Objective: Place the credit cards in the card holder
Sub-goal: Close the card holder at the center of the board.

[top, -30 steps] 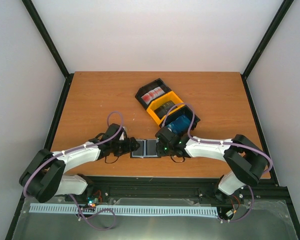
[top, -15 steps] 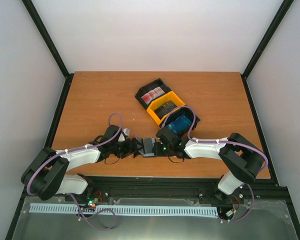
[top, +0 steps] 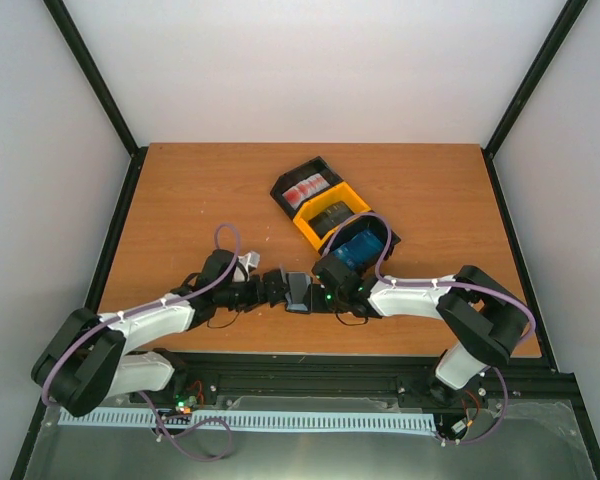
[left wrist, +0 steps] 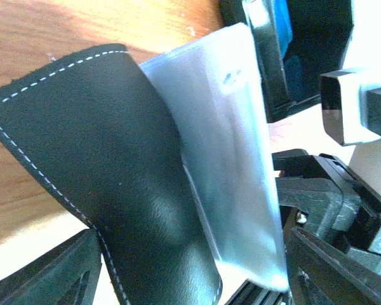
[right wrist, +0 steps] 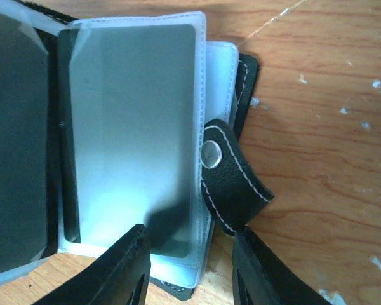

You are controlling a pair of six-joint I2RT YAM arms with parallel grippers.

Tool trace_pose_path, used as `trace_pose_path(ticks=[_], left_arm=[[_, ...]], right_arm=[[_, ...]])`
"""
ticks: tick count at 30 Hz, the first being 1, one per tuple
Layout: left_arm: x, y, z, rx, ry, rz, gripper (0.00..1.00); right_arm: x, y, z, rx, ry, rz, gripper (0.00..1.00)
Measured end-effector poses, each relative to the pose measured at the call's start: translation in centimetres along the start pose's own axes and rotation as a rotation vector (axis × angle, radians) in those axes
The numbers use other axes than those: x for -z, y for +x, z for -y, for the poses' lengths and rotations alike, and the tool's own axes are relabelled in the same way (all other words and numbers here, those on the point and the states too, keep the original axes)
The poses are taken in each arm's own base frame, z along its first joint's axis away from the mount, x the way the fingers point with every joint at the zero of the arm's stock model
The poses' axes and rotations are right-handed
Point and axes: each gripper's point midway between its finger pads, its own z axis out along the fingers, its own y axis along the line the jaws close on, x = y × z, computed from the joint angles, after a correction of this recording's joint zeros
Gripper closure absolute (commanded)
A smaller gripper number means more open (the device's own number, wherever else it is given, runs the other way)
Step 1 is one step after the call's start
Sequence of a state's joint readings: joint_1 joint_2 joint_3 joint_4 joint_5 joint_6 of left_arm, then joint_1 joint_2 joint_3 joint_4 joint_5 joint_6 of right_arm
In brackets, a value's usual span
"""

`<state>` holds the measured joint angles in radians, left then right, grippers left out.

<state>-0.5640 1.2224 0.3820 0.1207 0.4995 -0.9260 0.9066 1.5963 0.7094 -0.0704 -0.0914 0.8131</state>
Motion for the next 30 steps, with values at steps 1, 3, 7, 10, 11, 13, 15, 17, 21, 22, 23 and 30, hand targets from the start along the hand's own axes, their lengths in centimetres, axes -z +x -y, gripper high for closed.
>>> trace_pose_path(ticks=[1,3,7,10,11,13,15,17,21,22,23,30], left_arm=[[0.1,-0.1,0.2,-0.009,0.005,0.004,0.2],[0.2,-0.2,0.5,-0.03,0.016,0.012,0.2],[0.7,-0.7,1.4,-0.08,0.047,0.039,0.2],[1.0,-0.8,2.0,-0.118,0.069,0.058,0.2],[1.1,-0.8,2.1,-0.131,0.077,0.062,0.19],[1.2,-0.9,2.5,-0.153,0.095,0.07,0.19],[1.2,-0.9,2.9,-0.175,0.118,0.072,0.19],[1.3,-0.8,3.3,-0.191,0.143,0.07,0.19],[1.3,-0.6,4.4,-0.221,0.198,0.057,0.19],[1.3,-0.6,4.7,-0.227,0.212,0.052,0.19],[1.3,-0.4,4.9,-0.233,0.227,0.045,0.19],[0.4,0.7,5.5,-0.262,0.306,-0.033,0.19]], right_arm=[[0.0,0.0,0.0,0.0,0.0,0.0,0.63],[0.0,0.0,0.0,0.0,0.0,0.0,0.63],[0.0,0.0,0.0,0.0,0.0,-0.001,0.63],[0.0,0.0,0.0,0.0,-0.001,-0.001,0.63],[0.0,0.0,0.0,0.0,-0.001,-0.001,0.63],[0.0,0.0,0.0,0.0,0.0,-0.002,0.63],[0.0,0.0,0.0,0.001,-0.001,-0.001,0.63],[0.0,0.0,0.0,0.001,-0.001,-0.001,0.63],[0.0,0.0,-0.1,0.001,-0.002,-0.002,0.63],[0.0,0.0,-0.1,0.001,-0.002,-0.002,0.63],[0.0,0.0,-0.1,0.001,-0.002,-0.002,0.63],[0.0,0.0,0.0,0.016,0.002,0.0,0.62]])
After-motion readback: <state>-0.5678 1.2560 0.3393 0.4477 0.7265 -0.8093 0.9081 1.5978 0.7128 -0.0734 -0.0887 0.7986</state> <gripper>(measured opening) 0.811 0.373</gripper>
